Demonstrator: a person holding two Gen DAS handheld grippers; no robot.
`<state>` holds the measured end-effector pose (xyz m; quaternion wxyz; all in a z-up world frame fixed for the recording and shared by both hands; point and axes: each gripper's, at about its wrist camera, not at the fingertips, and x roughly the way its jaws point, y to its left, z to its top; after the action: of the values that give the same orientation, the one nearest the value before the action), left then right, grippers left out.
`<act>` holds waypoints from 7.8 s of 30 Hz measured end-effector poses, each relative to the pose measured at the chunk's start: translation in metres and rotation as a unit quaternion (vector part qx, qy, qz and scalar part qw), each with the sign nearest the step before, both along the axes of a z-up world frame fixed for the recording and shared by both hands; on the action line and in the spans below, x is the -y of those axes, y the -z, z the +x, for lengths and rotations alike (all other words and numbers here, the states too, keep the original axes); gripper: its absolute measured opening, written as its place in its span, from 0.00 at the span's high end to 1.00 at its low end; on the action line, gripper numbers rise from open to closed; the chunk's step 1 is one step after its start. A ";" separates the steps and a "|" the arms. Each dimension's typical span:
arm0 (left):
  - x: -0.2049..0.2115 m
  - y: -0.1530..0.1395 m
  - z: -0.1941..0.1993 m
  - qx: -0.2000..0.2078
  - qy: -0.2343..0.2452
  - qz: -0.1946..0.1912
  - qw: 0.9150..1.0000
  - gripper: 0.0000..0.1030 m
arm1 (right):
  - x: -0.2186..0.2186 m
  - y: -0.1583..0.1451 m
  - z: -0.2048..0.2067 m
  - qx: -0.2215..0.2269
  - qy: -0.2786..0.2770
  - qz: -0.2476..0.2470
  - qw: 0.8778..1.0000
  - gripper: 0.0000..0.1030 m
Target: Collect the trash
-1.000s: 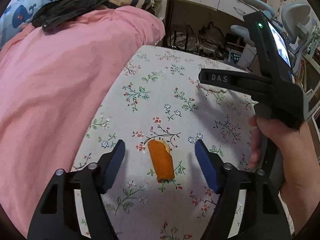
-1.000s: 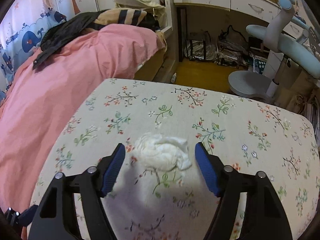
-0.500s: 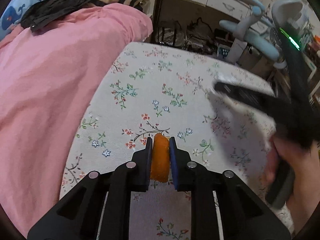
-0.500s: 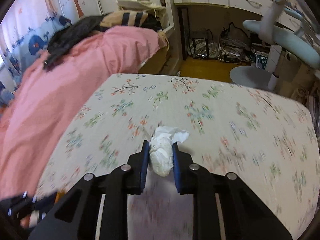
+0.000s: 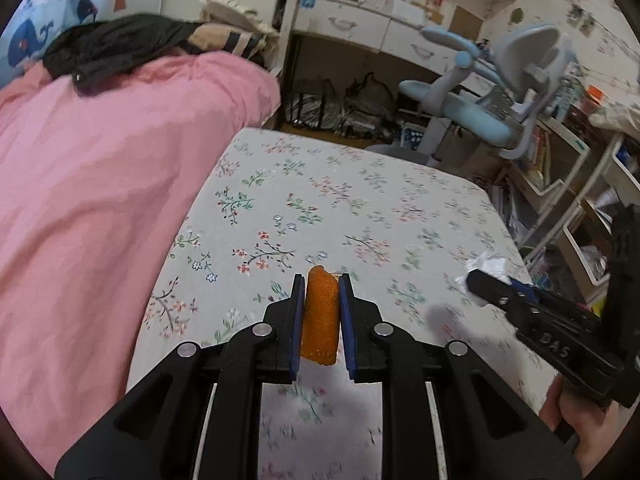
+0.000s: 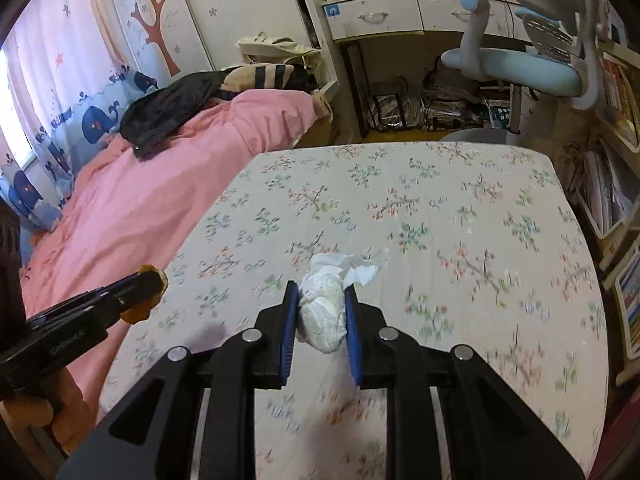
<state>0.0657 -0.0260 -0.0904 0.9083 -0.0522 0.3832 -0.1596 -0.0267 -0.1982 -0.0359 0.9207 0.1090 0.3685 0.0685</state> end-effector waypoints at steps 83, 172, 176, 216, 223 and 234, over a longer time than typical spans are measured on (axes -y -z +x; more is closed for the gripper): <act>-0.020 0.029 -0.279 -0.014 0.042 0.043 0.998 0.84 | -0.066 0.072 -0.254 -0.100 -0.080 0.008 0.992 0.76; 0.024 -0.083 -0.114 0.158 -0.056 0.085 0.982 0.07 | 0.017 -0.068 -0.128 0.160 0.154 -0.117 0.968 0.07; 0.023 -0.081 -0.111 0.153 -0.057 0.080 0.983 0.07 | 0.019 -0.070 -0.128 0.160 0.153 -0.116 0.968 0.07; 0.029 -0.082 -0.120 0.162 -0.046 0.078 0.983 0.07 | 0.026 -0.062 -0.120 0.139 0.148 -0.121 0.972 0.07; 0.029 -0.083 -0.119 0.161 -0.047 0.078 0.983 0.07 | 0.027 -0.060 -0.118 0.136 0.147 -0.122 0.972 0.07; 0.022 -0.083 -0.114 0.161 -0.048 0.071 0.983 0.07 | 0.041 -0.026 -0.079 0.054 0.142 -0.132 0.980 0.07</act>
<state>-0.0482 -0.0484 -0.0072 0.9660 0.0210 0.2395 -0.0947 -0.1057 -0.2387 -0.0098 0.9458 0.0339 0.3051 -0.1060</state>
